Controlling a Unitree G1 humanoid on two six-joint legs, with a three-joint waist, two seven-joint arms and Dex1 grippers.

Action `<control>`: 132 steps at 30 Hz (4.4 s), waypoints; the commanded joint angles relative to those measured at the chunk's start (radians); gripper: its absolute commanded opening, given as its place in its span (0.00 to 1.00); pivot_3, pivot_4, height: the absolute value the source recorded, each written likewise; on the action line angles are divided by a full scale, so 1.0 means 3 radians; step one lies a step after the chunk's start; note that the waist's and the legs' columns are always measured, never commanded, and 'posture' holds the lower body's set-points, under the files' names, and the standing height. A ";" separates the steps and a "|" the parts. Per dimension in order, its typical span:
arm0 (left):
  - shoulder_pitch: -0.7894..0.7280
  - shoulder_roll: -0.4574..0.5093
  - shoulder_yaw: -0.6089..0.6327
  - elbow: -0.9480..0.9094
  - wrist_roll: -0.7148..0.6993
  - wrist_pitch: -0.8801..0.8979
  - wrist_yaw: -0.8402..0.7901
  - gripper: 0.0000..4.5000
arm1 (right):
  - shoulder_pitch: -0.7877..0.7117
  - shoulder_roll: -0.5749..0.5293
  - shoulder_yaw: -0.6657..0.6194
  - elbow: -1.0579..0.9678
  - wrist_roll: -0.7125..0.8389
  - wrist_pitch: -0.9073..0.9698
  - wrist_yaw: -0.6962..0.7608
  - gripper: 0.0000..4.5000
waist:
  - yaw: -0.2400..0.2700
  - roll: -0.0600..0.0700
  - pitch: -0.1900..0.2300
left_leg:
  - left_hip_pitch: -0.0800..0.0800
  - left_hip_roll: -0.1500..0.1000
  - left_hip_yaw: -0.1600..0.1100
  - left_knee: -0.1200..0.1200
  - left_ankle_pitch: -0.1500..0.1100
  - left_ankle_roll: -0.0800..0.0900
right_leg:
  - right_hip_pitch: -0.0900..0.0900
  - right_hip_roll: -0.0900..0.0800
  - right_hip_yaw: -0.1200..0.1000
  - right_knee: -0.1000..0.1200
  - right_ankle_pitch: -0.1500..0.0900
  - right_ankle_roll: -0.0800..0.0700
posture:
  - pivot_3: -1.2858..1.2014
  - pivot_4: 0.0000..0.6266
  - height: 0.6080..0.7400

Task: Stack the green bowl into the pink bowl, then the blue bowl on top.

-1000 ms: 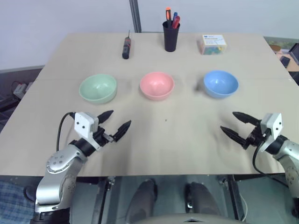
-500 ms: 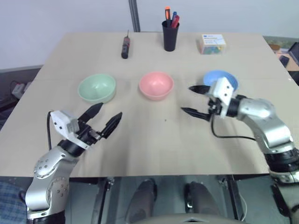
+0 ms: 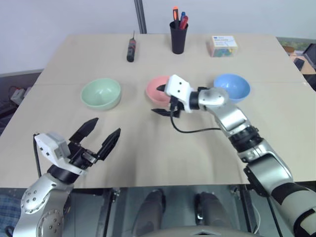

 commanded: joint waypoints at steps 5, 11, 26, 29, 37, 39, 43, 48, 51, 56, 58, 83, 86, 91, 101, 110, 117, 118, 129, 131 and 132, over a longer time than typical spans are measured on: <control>0.0213 -0.0061 0.0071 -0.0249 0.0008 -0.0153 0.0036 1.00 | -0.0439 0.0271 0.0076 0.0998 -0.0416 -0.0277 -0.0147 0.89 | -0.0005 0.0000 0.0000 | 0.0002 0.0001 0.0015 -0.0002 0.0000 0.0000 | -0.0005 0.0001 0.0013 0.0002 0.0000 0.0000 | 0.52 0.24 1.00; 0.0207 -0.0043 0.0027 -0.0263 0.0008 -0.0166 0.0053 1.00 | -0.0674 0.0426 0.0046 0.1715 -0.0609 -0.0288 -0.0252 0.89 | -0.0029 0.0000 0.0000 | 0.0003 0.0003 0.0019 -0.0004 0.0000 0.0000 | -0.0008 0.0003 0.0017 0.0003 0.0001 -0.0001 | 0.52 0.24 1.00; 0.0065 0.0054 -0.0016 -0.0148 -0.0035 -0.0113 0.0009 1.00 | -0.0741 0.0485 -0.0083 0.1829 -0.0746 -0.0471 -0.0279 0.02 | -0.0083 -0.0001 -0.0001 | 0.0006 0.0007 0.0023 -0.0007 0.0000 0.0000 | -0.0010 0.0007 0.0021 0.0005 0.0001 -0.0001 | 0.52 0.24 1.00; 0.0011 0.0078 -0.0077 -0.0071 -0.0012 -0.0097 -0.0060 1.00 | -0.0609 0.0408 -0.0127 0.1468 -0.0651 -0.0456 -0.0083 0.02 | -0.0075 0.0000 0.0000 | 0.0005 0.0012 0.0024 -0.0007 0.0000 0.0000 | -0.0011 0.0012 0.0021 0.0004 0.0002 -0.0003 | 0.52 0.24 1.00; -0.0245 0.0219 -0.0123 0.0151 -0.0027 -0.0043 -0.0184 1.00 | 0.0286 -0.0348 -0.0093 -0.0763 -0.0436 0.0259 0.0712 0.02 | -0.0039 0.0000 0.0000 | 0.0001 0.0015 0.0025 -0.0006 -0.0001 0.0000 | -0.0012 0.0013 0.0020 0.0001 0.0002 -0.0002 | 0.52 0.24 1.00; -0.0276 0.0240 -0.0130 0.0186 -0.0028 -0.0030 -0.0223 1.00 | 0.0513 -0.0559 -0.0079 -0.1315 -0.0387 0.0519 0.0844 0.02 | -0.0031 0.0000 0.0000 | 0.0000 0.0015 0.0026 -0.0006 -0.0001 0.0000 | -0.0011 0.0013 0.0021 -0.0001 0.0002 -0.0002 | 0.52 0.24 1.00; -0.0370 0.0272 -0.0151 0.0268 -0.0037 -0.0002 -0.0295 1.00 | 0.0961 -0.1083 -0.0051 -0.2155 -0.0444 0.0843 0.1017 0.02 | -0.0059 -0.0001 -0.0001 | 0.0003 0.0019 0.0031 -0.0006 -0.0001 0.0000 | -0.0012 0.0015 0.0024 0.0000 0.0002 -0.0002 | 0.52 0.24 1.00; -0.0482 0.0268 -0.0227 0.0380 0.0000 0.0004 -0.0362 1.00 | 0.1082 -0.1209 -0.0035 -0.2432 -0.0455 0.1124 0.0917 0.02 | -0.0075 -0.0002 -0.0001 | 0.0006 0.0027 0.0033 -0.0004 -0.0001 0.0000 | -0.0012 0.0023 0.0027 0.0002 0.0005 -0.0006 | 0.52 0.24 1.00; -0.0535 0.0269 -0.0265 0.0423 0.0014 -0.0001 -0.0383 1.00 | 0.1073 -0.1201 -0.0004 -0.2452 -0.0458 0.1186 0.0863 0.02 | -0.0063 -0.0005 -0.0002 | 0.0006 0.0029 0.0032 -0.0002 -0.0001 0.0000 | -0.0012 0.0026 0.0026 0.0002 0.0006 -0.0008 | 0.52 0.24 1.00; -0.0585 0.0274 -0.0285 0.0472 0.0023 -0.0003 -0.0408 1.00 | 0.1043 -0.1180 0.0001 -0.2442 -0.0450 0.1227 0.0775 0.30 | -0.0054 -0.0007 -0.0003 | 0.0003 0.0028 0.0033 -0.0001 -0.0001 0.0000 | -0.0012 0.0024 0.0026 -0.0001 0.0007 -0.0008 | 0.52 0.24 1.00; -0.0596 0.0274 -0.0287 0.0484 0.0024 0.0000 -0.0420 1.00 | 0.1040 -0.1173 -0.0015 -0.2472 -0.0414 0.1270 0.0761 0.52 | -0.0053 -0.0007 -0.0003 | 0.0003 0.0028 0.0033 -0.0001 -0.0001 0.0000 | -0.0012 0.0024 0.0026 -0.0002 0.0007 -0.0008 | 0.52 0.24 1.00; -0.1276 0.0465 -0.0534 0.0814 0.0754 0.0465 0.0333 1.00 | 0.2362 -0.1197 -0.2782 -0.2693 0.1772 0.1461 0.0829 0.99 | 0.0028 -0.0011 -0.0006 | 0.0002 0.0027 0.0033 -0.0002 -0.0002 0.0000 | -0.0007 0.0024 0.0025 -0.0006 0.0007 -0.0008 | 0.52 0.24 1.00; -0.1490 0.0513 -0.0532 0.0829 0.0841 0.0605 0.0501 1.00 | 0.2631 -0.1229 -0.2943 -0.2459 0.1954 0.1140 0.1050 0.99 | 0.0012 -0.0012 -0.0006 | 0.0003 0.0027 0.0036 0.0001 -0.0001 0.0001 | -0.0006 0.0024 0.0027 -0.0004 0.0007 -0.0007 | 0.52 0.24 1.00; -0.1727 0.0656 -0.0463 0.0946 0.1058 0.0673 0.0670 1.00 | 0.2843 -0.1264 -0.2939 -0.2294 0.2029 0.0709 0.1215 0.99 | 0.0001 -0.0011 -0.0006 | 0.0009 0.0037 0.0037 0.0000 -0.0001 0.0001 | -0.0007 0.0036 0.0030 0.0001 0.0007 -0.0007 | 0.52 0.24 1.00; -0.1944 0.1019 -0.0445 0.1446 0.1360 0.0905 0.0745 1.00 | 0.2817 -0.1329 -0.2782 -0.2229 0.2113 0.0424 0.1218 0.99 | 0.0024 -0.0012 -0.0005 | 0.0008 0.0039 0.0037 0.0001 -0.0001 0.0000 | -0.0007 0.0039 0.0031 -0.0001 0.0008 -0.0008 | 0.52 0.24 1.00; -0.2449 0.1225 -0.0958 0.2328 0.1785 0.0672 0.0386 1.00 | 0.2732 -0.1369 -0.2587 -0.2210 0.2129 0.0296 0.1151 0.99 | 0.0028 -0.0012 -0.0005 | 0.0006 0.0037 0.0037 0.0001 -0.0001 0.0000 | -0.0008 0.0038 0.0032 -0.0002 0.0009 -0.0008 | 0.52 0.24 1.00; -0.2925 0.1185 -0.1274 0.2868 0.2006 0.0264 0.0085 1.00 | 0.2702 -0.1403 -0.2535 -0.2245 0.2140 0.0278 0.1049 0.99 | 0.0022 -0.0013 -0.0005 | 0.0005 0.0037 0.0037 0.0001 -0.0001 -0.0001 | -0.0008 0.0038 0.0031 -0.0001 0.0009 -0.0008 | 0.52 0.24 1.00; -0.2964 0.1183 -0.1283 0.2920 0.2019 0.0227 0.0069 1.00 | 0.2712 -0.1408 -0.2535 -0.2259 0.2148 0.0282 0.1036 0.99 | 0.0022 -0.0013 -0.0005 | 0.0005 0.0037 0.0037 0.0001 -0.0001 -0.0001 | -0.0008 0.0038 0.0032 -0.0001 0.0009 -0.0008 | 0.52 0.24 1.00; -0.3068 0.1070 -0.1176 0.3072 0.1931 0.0019 0.0038 1.00 | 0.2815 -0.1480 -0.2565 -0.2341 0.2203 0.0288 0.0902 0.99 | 0.0016 -0.0013 -0.0005 | 0.0006 0.0037 0.0037 0.0002 -0.0001 0.0000 | -0.0008 0.0038 0.0032 0.0001 0.0009 -0.0009 | 0.52 0.24 1.00; -0.3043 0.1062 -0.1179 0.3058 0.1945 0.0014 0.0045 1.00 | 0.2807 -0.1493 -0.2558 -0.2334 0.2209 0.0289 0.0888 0.99 | 0.0016 -0.0013 -0.0005 | 0.0006 0.0037 0.0037 0.0002 -0.0001 0.0000 | -0.0008 0.0038 0.0032 0.0002 0.0009 -0.0009 | 0.52 0.24 1.00; -0.3025 0.1054 -0.1177 0.3047 0.1942 0.0002 0.0040 1.00 | 0.2800 -0.1498 -0.2554 -0.2330 0.2211 0.0291 0.0883 0.99 | 0.0016 -0.0013 -0.0005 | 0.0006 0.0037 0.0037 0.0002 -0.0001 0.0000 | -0.0008 0.0038 0.0032 0.0002 0.0009 -0.0009 | 0.52 0.24 1.00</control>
